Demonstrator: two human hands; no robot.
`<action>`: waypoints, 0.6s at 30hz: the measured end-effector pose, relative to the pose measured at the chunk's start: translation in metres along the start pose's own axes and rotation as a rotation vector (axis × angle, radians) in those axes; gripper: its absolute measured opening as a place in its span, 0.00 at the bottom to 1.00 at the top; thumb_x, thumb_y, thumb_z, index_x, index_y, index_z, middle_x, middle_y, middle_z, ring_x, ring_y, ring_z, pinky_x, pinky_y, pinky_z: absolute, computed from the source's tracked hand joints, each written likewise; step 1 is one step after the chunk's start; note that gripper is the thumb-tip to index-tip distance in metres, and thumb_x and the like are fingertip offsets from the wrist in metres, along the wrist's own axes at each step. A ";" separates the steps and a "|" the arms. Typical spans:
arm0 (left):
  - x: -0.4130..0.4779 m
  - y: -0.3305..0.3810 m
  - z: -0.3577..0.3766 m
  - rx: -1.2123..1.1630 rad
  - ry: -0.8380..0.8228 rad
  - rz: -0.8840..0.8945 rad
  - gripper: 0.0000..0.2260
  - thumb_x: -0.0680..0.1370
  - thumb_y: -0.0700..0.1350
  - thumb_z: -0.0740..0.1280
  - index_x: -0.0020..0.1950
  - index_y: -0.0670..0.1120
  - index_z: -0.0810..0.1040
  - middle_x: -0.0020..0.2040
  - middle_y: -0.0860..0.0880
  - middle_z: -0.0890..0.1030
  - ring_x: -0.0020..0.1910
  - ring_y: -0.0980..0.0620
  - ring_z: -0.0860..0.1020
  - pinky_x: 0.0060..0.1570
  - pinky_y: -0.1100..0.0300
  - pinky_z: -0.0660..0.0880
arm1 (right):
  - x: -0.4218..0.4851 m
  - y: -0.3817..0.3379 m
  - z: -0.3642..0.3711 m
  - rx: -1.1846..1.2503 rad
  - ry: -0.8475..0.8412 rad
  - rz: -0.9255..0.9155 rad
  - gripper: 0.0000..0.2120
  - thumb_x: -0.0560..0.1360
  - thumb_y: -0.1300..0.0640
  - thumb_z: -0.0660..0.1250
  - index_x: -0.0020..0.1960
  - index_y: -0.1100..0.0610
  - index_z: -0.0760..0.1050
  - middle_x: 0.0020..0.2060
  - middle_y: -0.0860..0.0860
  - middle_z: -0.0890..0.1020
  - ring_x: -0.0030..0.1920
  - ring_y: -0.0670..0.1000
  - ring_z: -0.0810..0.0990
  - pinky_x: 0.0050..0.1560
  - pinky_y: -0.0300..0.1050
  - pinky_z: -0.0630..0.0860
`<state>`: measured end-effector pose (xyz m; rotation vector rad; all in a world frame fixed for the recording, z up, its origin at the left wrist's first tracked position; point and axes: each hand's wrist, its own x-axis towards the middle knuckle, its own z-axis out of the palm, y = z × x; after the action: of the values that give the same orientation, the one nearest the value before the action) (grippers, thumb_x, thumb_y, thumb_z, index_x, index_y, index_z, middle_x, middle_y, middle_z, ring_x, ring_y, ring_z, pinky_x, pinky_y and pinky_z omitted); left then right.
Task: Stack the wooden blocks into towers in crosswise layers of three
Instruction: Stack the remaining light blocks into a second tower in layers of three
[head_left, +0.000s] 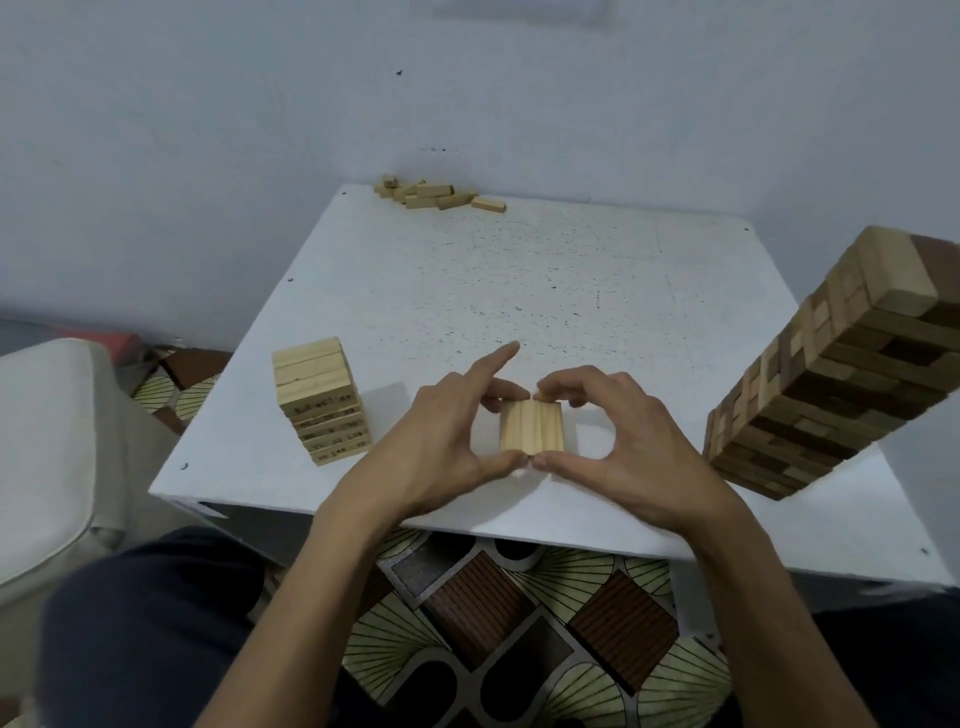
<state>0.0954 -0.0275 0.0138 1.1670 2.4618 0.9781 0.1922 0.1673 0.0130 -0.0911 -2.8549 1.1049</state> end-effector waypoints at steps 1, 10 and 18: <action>-0.005 0.003 -0.004 0.002 0.012 0.000 0.44 0.73 0.51 0.75 0.80 0.56 0.50 0.66 0.61 0.75 0.60 0.60 0.72 0.65 0.61 0.66 | 0.000 -0.006 -0.002 -0.001 -0.006 -0.015 0.29 0.69 0.44 0.76 0.66 0.40 0.69 0.59 0.35 0.76 0.61 0.39 0.70 0.57 0.39 0.68; -0.050 0.019 -0.063 0.017 0.200 -0.066 0.49 0.72 0.55 0.74 0.80 0.59 0.42 0.63 0.65 0.75 0.57 0.66 0.72 0.56 0.73 0.67 | 0.023 -0.070 -0.015 0.000 -0.069 -0.218 0.34 0.67 0.40 0.74 0.69 0.36 0.64 0.58 0.30 0.76 0.62 0.40 0.72 0.59 0.37 0.67; -0.073 -0.014 -0.115 0.082 0.341 -0.166 0.47 0.71 0.54 0.75 0.80 0.60 0.46 0.58 0.70 0.75 0.56 0.67 0.73 0.55 0.73 0.68 | 0.081 -0.120 0.014 0.016 -0.153 -0.361 0.39 0.70 0.44 0.75 0.75 0.38 0.59 0.59 0.34 0.78 0.59 0.42 0.73 0.62 0.43 0.69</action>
<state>0.0798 -0.1429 0.0853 0.8578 2.8334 1.1136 0.1066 0.0761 0.0874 0.5096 -2.8281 1.0967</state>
